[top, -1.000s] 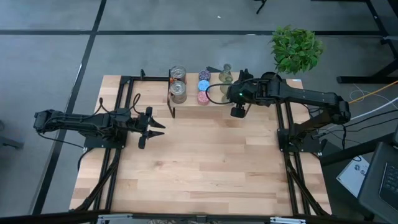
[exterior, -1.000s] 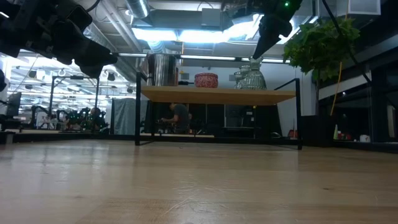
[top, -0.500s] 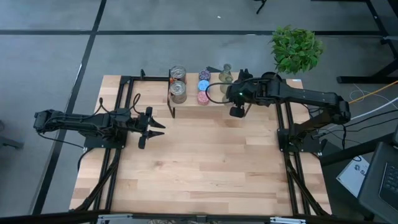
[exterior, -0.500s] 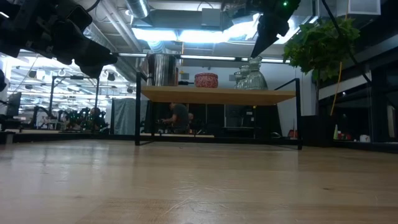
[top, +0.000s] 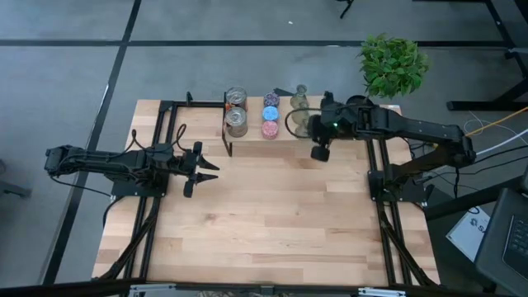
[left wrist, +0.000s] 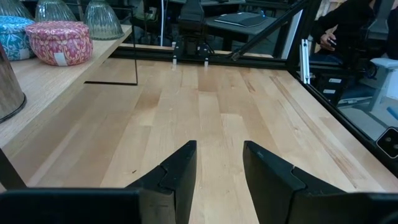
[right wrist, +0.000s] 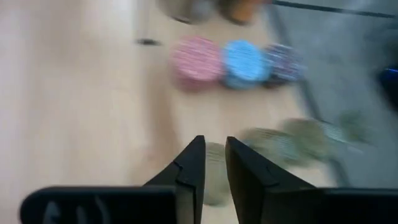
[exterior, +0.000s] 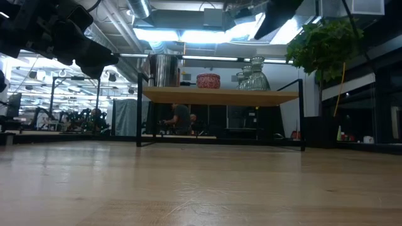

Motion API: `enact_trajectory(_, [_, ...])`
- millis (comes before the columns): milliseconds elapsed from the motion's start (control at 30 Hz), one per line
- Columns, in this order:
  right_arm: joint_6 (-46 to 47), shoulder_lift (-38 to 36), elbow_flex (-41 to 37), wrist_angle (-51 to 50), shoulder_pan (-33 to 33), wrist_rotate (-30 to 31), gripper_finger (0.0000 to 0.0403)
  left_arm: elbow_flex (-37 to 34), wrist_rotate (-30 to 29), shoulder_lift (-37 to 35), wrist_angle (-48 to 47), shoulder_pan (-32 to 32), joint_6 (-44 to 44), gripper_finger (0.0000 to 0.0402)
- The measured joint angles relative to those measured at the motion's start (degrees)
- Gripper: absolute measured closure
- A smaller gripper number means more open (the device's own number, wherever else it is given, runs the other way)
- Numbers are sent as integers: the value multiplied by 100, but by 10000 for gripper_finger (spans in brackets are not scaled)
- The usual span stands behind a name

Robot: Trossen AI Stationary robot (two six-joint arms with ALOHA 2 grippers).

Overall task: Pick & Place candle stick holders
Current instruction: Return to Home Position

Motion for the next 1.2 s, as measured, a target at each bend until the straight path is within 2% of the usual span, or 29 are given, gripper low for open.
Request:
enact_trajectory(100, [158,-27,0,-93,232,-795,343,0,-1,0,0,1,0,274])
enact_trajectory(200, [244,-27,-6,-143,607,-1185,363,0,0,0,0,2,0,274])
enact_trajectory(333, [264,-32,-249,196,1306,-1215,396,0,-1,0,-1,1,0,274])
enact_trajectory(667, [1029,-30,-1318,958,2637,-891,401,0,0,0,0,0,0,274])
enact_trajectory(733, [1058,-30,-1611,1337,2790,-1113,401,0,0,0,0,1,-2,274])
enact_trajectory(967, [1088,-30,-2801,3595,3180,-2287,402,0,-2,0,0,2,-2,274])
enact_trajectory(1200, [2232,-25,-3799,4732,3572,-2484,402,0,-2,0,0,2,0,274])
